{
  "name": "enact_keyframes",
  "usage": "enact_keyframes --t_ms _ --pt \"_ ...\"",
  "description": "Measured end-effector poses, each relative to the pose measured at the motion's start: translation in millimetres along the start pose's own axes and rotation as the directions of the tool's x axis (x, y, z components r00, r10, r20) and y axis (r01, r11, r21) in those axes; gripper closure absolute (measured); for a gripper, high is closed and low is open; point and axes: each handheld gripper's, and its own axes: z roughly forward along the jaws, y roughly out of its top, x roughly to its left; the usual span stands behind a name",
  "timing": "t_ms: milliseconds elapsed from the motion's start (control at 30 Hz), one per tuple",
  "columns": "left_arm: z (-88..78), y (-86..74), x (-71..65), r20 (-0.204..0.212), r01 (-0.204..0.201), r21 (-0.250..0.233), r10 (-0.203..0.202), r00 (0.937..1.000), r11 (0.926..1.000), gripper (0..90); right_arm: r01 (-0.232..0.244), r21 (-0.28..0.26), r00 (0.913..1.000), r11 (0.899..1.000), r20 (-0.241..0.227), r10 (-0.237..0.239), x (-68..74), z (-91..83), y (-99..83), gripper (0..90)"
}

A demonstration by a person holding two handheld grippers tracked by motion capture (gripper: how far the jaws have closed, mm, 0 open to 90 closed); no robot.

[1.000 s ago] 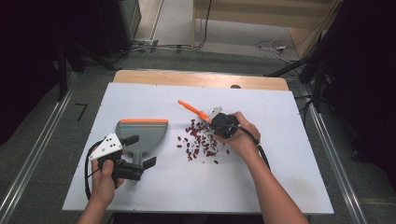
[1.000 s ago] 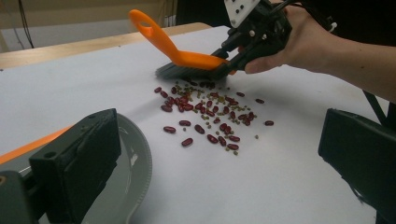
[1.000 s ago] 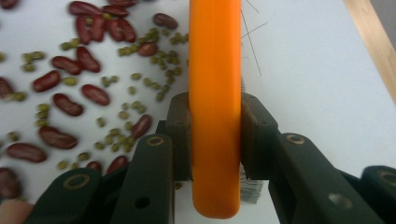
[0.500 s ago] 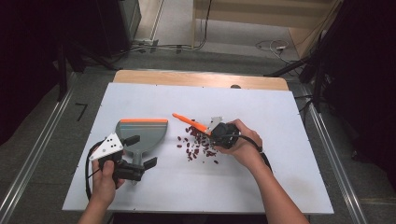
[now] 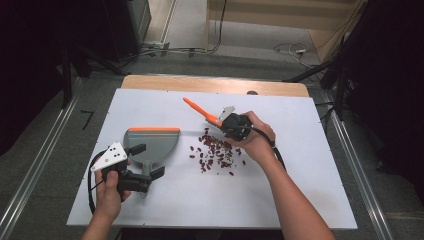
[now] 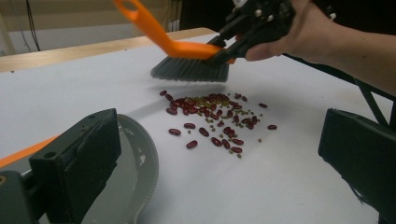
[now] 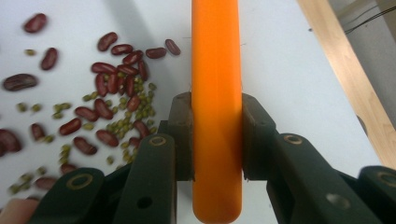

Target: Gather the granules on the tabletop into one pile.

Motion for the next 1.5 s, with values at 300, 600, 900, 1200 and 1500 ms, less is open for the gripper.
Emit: enact_keyframes --t_ms 300,600,900,1200,1500 --pt "-1.0 -0.8 0.0 0.002 -0.002 -0.001 0.002 1.0 1.0 0.0 0.057 0.016 0.9966 0.998 -0.06 -0.056 16.2 5.7 2.1 68.9" --pt "0.8 -0.1 -3.0 0.004 -0.008 0.005 0.008 1.0 1.0 0.0 0.125 -0.005 0.9859 0.992 -0.111 -0.125 33.2 -9.1 -7.0 68.8" --pt "-0.8 -1.0 -0.1 0.0 -0.003 0.001 0.003 1.0 1.0 0.0 0.045 -0.084 0.9965 0.995 -0.066 -0.051 29.5 -28.4 -15.1 69.1" --pt "-3.7 -0.3 1.5 -0.008 0.003 -0.006 -0.003 1.0 1.0 0.0 -0.264 -0.141 0.9337 0.954 -0.286 0.216 48.8 -56.0 0.7 69.0" --pt "-2.2 -1.0 1.0 -0.003 0.004 -0.004 -0.004 1.0 1.0 0.0 -0.413 -0.027 0.8086 0.91 -0.471 0.353 76.0 -44.1 1.7 69.0"
